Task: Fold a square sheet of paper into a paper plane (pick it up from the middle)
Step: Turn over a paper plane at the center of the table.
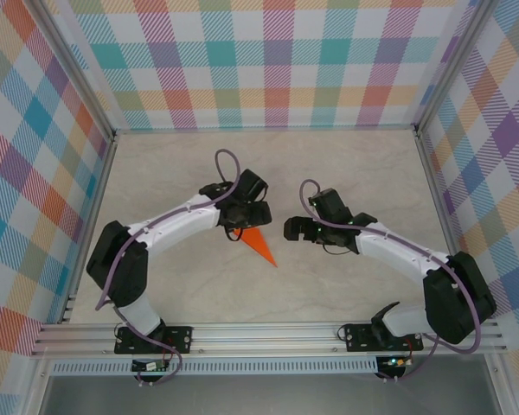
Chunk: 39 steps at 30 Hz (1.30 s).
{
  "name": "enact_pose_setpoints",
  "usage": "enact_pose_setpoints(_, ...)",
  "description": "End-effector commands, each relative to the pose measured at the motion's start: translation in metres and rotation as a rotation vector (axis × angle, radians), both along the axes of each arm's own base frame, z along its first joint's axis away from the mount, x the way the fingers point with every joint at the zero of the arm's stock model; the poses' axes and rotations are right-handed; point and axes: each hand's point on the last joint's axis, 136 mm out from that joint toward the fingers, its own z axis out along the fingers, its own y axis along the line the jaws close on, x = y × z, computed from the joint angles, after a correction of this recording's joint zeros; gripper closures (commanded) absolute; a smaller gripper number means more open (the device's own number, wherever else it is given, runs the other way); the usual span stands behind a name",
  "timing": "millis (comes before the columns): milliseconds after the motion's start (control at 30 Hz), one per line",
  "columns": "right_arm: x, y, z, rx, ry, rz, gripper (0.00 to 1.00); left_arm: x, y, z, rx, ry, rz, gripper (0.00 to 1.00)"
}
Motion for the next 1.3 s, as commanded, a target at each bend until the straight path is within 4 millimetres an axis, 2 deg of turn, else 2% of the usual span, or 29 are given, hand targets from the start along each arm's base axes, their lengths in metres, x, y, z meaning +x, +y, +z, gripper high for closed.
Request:
enact_pose_setpoints(0,0.007,-0.022,-0.014,-0.062,-0.002,-0.114,0.0,-0.008,0.022,-0.022,0.244,0.07,0.041,0.17)
enact_pose_setpoints(133,0.004,-0.036,-0.023,-0.081,0.015,-0.149,0.0,-0.003,0.01,-0.035,0.337,0.095,0.02,0.16)
enact_pose_setpoints(300,-0.003,-0.049,-0.027,-0.079,0.018,-0.169,0.0,0.002,0.007,-0.053,0.415,0.131,0.027,0.16)
enact_pose_setpoints(433,-0.005,-0.052,-0.026,-0.079,0.015,-0.175,0.0,0.0,0.007,-0.061,0.438,0.169,0.027,0.23)
enact_pose_setpoints(567,-0.006,-0.054,-0.029,-0.084,0.026,-0.179,0.0,-0.006,0.014,-0.059,0.454,0.186,0.047,0.33)
enact_pose_setpoints(967,-0.003,-0.049,-0.034,-0.072,0.055,-0.189,0.0,-0.017,0.028,-0.036,0.411,0.149,0.112,0.41)
enact_pose_setpoints(1067,-0.002,-0.048,-0.035,-0.072,0.06,-0.188,0.0,-0.018,0.027,-0.04,0.382,0.148,0.128,0.45)
enact_pose_setpoints(1200,-0.002,-0.047,-0.036,-0.073,0.072,-0.184,0.0,-0.019,0.019,-0.052,0.33,0.148,0.133,0.6)
enact_pose_setpoints(1267,-0.003,-0.046,-0.037,-0.073,0.078,-0.182,0.0,-0.018,0.015,-0.057,0.311,0.152,0.129,0.6)
